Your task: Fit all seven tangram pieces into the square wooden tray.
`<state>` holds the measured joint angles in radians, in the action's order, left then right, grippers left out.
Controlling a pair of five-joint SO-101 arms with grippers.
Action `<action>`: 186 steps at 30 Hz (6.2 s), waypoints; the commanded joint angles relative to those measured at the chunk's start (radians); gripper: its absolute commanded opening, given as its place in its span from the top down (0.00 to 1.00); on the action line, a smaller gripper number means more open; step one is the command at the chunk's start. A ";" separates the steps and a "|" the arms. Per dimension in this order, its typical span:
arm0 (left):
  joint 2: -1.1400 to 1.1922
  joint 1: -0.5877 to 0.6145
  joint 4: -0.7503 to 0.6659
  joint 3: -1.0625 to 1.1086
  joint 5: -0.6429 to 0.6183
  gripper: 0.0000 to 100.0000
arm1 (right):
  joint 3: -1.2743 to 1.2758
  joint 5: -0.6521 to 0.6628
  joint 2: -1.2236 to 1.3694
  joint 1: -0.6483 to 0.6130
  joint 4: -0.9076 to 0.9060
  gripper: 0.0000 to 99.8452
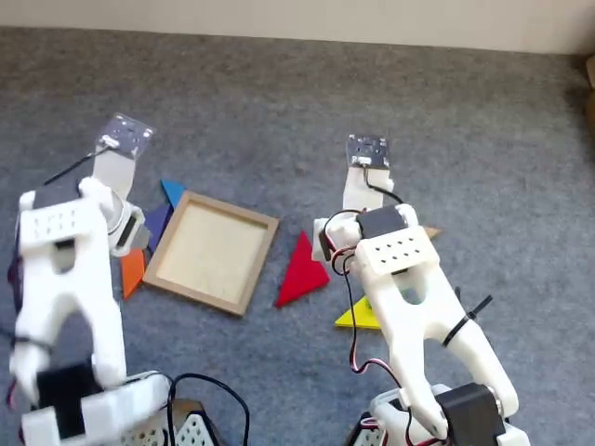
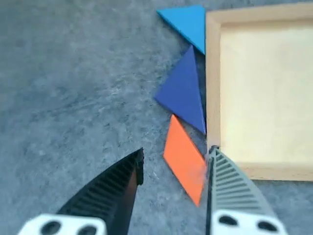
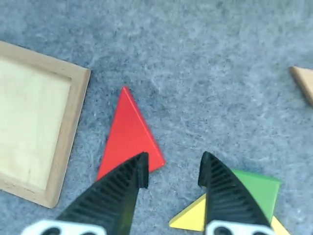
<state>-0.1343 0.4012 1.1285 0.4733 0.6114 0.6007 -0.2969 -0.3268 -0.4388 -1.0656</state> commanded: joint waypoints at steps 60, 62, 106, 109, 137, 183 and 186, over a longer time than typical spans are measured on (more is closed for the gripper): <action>-0.263 -0.377 0.238 0.016 -0.417 0.79 | -0.016 0.107 -0.056 0.255 -0.031 0.83; -0.371 -0.349 0.212 0.096 -0.419 0.79 | -0.045 0.107 -0.056 0.255 -0.065 0.83; -1.689 -0.208 -0.092 1.224 -0.526 0.79 | -0.102 0.109 -0.044 0.249 -0.058 0.83; -1.689 -0.208 -0.084 1.224 -0.526 0.79 | -0.077 0.109 -0.044 0.249 -0.054 0.83; -1.687 -0.205 0.114 1.224 -0.531 0.79 | -0.237 0.313 0.131 0.251 -0.375 0.70; -1.687 -0.205 0.114 1.224 -0.531 0.79 | 0.208 0.806 -0.252 0.162 -0.260 0.70; -1.687 -0.205 0.114 1.224 -0.531 0.79 | 0.260 0.855 -0.205 0.088 -0.213 0.66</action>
<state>-1.7714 0.1910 1.2375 1.6763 0.0898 0.8416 0.5086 -0.5294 -0.2762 -1.3295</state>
